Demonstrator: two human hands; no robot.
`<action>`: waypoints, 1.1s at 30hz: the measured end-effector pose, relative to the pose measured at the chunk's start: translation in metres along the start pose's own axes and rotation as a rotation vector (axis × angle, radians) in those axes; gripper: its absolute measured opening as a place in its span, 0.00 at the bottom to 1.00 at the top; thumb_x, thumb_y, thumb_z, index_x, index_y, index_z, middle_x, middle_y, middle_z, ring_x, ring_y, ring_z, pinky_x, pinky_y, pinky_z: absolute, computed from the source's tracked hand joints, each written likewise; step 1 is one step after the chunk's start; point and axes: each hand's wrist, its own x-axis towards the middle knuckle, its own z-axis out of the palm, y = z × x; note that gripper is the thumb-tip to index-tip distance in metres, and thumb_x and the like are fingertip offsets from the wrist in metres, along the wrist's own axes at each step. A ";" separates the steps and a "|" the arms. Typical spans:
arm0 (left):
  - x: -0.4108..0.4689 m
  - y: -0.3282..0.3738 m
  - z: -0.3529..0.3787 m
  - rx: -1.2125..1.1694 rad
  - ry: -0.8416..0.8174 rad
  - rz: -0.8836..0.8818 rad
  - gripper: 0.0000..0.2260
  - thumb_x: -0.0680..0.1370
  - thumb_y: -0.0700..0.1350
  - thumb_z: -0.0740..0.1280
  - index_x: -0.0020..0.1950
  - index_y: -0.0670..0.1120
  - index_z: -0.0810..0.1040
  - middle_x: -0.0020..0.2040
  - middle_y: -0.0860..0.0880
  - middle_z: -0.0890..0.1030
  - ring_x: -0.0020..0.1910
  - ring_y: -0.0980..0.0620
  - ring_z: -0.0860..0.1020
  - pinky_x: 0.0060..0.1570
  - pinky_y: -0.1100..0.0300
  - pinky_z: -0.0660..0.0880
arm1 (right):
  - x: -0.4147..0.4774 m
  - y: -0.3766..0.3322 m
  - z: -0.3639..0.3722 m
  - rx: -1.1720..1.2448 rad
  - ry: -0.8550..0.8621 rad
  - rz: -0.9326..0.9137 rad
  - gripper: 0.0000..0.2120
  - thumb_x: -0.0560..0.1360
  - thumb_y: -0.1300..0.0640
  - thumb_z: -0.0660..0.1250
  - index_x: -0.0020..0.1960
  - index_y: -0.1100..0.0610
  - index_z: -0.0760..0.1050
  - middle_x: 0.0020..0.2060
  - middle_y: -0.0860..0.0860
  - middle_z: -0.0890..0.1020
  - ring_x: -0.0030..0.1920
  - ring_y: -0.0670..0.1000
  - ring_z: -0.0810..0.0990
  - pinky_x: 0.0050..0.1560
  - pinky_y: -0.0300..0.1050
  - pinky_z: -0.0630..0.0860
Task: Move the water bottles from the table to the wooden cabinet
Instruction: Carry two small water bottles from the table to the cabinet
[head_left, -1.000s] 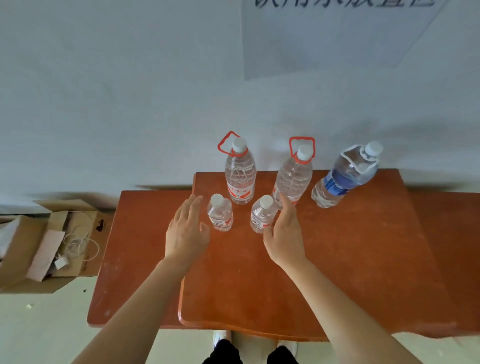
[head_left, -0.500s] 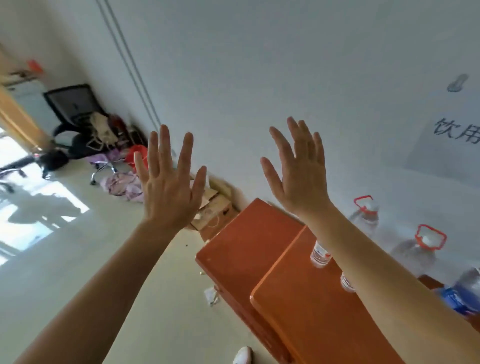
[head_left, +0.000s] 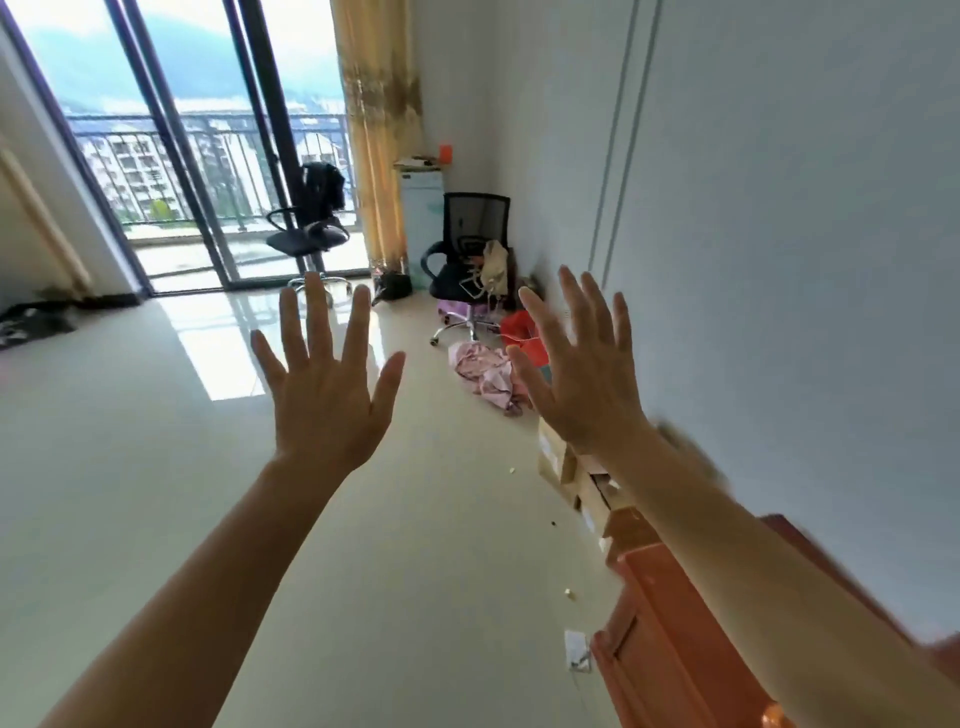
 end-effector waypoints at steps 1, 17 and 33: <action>0.001 -0.047 -0.008 0.026 0.006 -0.027 0.32 0.83 0.63 0.50 0.83 0.51 0.48 0.83 0.41 0.44 0.81 0.39 0.43 0.73 0.28 0.49 | 0.020 -0.042 0.017 0.030 -0.001 -0.017 0.29 0.84 0.37 0.52 0.81 0.49 0.60 0.81 0.59 0.57 0.81 0.61 0.54 0.78 0.69 0.51; -0.122 -0.516 -0.135 0.469 0.032 -0.631 0.32 0.82 0.64 0.49 0.83 0.52 0.48 0.83 0.42 0.44 0.81 0.37 0.44 0.71 0.25 0.49 | 0.164 -0.566 0.231 0.498 -0.056 -0.575 0.29 0.84 0.38 0.54 0.81 0.50 0.61 0.81 0.60 0.59 0.81 0.64 0.55 0.77 0.70 0.54; -0.094 -0.892 -0.206 0.829 -0.043 -0.955 0.31 0.82 0.64 0.47 0.83 0.54 0.46 0.83 0.43 0.43 0.81 0.36 0.45 0.70 0.24 0.51 | 0.330 -0.986 0.424 0.845 -0.114 -0.841 0.30 0.84 0.38 0.53 0.82 0.48 0.59 0.82 0.59 0.54 0.82 0.62 0.51 0.79 0.68 0.49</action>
